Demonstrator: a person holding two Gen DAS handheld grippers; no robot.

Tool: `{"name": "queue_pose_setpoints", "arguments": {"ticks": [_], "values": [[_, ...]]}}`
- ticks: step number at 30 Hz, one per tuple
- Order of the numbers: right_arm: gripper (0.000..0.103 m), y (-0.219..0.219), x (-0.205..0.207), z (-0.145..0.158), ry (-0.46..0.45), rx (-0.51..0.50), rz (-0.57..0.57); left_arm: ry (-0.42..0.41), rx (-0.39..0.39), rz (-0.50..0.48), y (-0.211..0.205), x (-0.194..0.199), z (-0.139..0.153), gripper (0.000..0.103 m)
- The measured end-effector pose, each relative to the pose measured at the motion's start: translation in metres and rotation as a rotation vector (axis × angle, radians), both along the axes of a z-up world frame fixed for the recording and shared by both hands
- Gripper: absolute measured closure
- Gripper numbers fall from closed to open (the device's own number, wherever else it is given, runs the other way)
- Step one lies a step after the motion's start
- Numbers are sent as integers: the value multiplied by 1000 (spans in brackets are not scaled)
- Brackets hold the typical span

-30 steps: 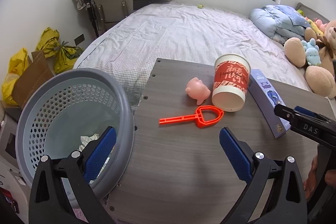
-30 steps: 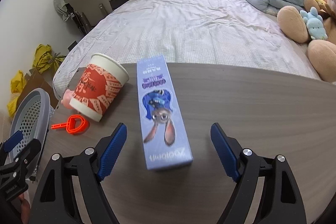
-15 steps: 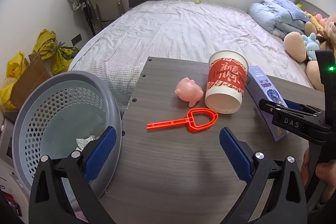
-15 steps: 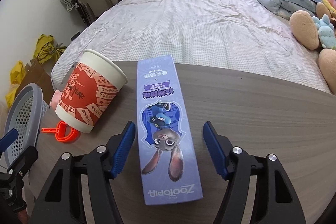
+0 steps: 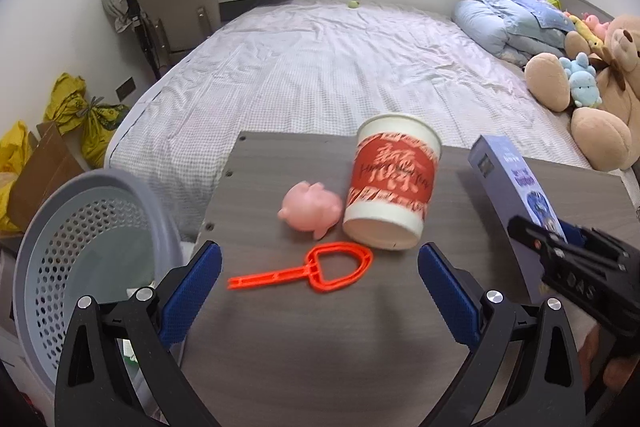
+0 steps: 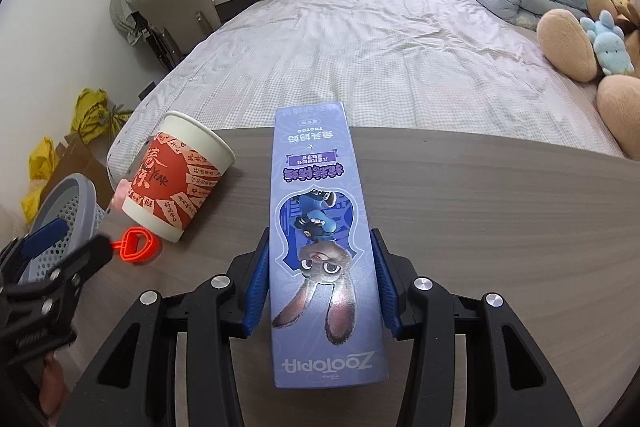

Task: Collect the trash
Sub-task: 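Close the right gripper around the blue Zootopia box while the left gripper approaches the paper cup, then close the left gripper around the red-and-white paper cup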

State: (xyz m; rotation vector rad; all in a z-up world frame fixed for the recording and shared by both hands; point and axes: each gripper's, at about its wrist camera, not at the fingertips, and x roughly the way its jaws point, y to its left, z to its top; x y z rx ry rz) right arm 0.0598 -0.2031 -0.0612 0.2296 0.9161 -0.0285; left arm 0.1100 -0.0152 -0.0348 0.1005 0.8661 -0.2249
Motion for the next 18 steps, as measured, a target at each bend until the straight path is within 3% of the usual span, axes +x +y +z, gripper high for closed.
{"name": "queue_pose_setpoints", "arguments": {"ticks": [10, 18], "values": [[58, -28, -32, 5, -24, 84, -43, 23, 7, -57, -41, 30, -5, 6], [58, -37, -38, 1, -26, 139, -44, 30, 60, -68, -65, 44, -18, 6]]}}
